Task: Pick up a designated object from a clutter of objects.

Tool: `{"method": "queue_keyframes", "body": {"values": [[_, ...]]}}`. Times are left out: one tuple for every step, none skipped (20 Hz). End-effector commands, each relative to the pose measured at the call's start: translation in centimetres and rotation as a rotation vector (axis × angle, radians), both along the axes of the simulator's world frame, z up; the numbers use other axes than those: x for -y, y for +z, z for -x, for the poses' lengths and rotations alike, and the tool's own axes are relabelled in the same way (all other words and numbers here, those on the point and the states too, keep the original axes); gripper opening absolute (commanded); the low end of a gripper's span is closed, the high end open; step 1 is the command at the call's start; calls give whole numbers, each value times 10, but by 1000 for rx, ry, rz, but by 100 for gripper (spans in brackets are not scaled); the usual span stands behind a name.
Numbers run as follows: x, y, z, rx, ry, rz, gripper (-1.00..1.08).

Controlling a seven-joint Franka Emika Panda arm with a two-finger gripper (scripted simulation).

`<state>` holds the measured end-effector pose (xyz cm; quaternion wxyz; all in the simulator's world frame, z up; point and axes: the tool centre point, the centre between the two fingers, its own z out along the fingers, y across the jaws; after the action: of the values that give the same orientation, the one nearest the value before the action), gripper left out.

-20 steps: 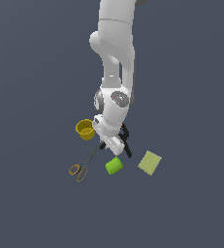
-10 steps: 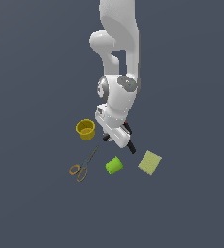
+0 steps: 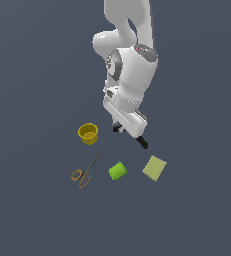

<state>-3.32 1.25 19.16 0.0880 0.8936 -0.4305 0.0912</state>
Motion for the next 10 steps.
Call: {"method": "queue_keyframes", "body": {"values": [[-8,25,2,2,0,-1,-100],[-11,34,3,1,0,-1,-100],[-14,43,4,1,0,-1,-100],[-17,53,5,1,0,-1,-100],[-20,62,5,1,-1,-1,-100],[-23,71,6,1,-1,-1,-100],[-26,80,7,1,-1,-1,-100],[-29,90,8,1,-1,-1,-100],[-31,99,8,0,-2,-1,-100],[-34,108,9,0,-2,-1,-100]]}}
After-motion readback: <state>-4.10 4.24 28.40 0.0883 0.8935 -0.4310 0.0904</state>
